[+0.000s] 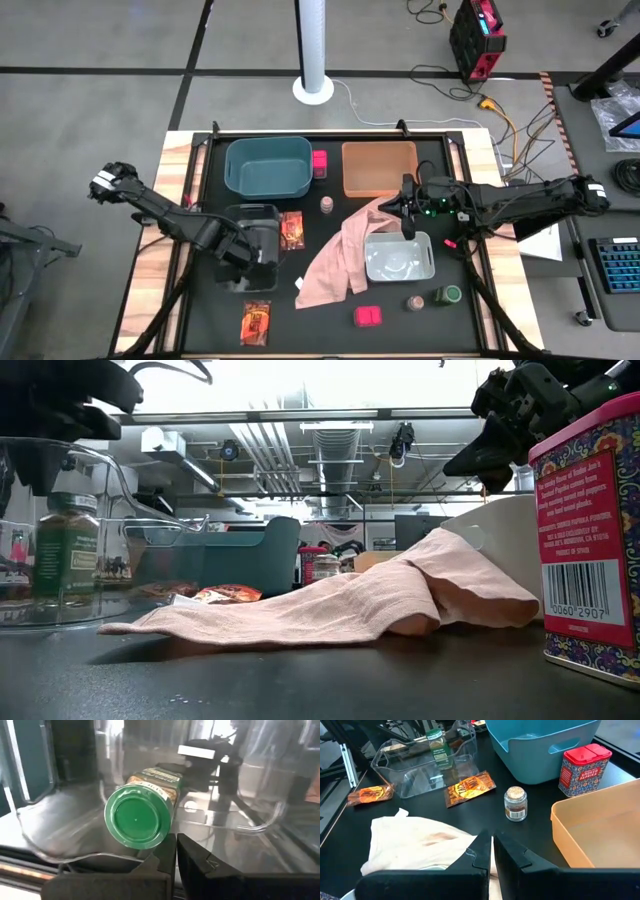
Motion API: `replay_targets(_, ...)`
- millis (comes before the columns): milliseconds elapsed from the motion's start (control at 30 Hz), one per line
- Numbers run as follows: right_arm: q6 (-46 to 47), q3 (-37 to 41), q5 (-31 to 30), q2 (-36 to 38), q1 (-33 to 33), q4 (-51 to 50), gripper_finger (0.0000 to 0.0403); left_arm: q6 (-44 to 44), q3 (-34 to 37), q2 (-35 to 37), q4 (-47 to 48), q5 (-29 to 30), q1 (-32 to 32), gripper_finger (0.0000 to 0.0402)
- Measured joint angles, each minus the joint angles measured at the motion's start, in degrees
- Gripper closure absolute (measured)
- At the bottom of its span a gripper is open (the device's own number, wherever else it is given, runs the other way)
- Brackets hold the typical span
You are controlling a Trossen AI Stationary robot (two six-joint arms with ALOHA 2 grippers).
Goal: Sort spices by type
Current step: Put the left green seasoning bottle into the transparent bin
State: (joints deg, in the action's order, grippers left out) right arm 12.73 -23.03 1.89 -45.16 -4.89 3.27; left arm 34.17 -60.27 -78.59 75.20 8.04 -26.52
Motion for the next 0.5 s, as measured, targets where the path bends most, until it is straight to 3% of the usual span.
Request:
replay_targets(367,0.16,0.02,0.00,0.00,0.00,0.00,0.0390,1.78,1.13,0.02,6.12,3.37,1.24,0.0402)
replay_targets(500,0.16,0.02,0.00,0.00,0.00,0.00,0.0390,2.44,-2.47,0.27,6.82,3.90,1.22,0.0402)
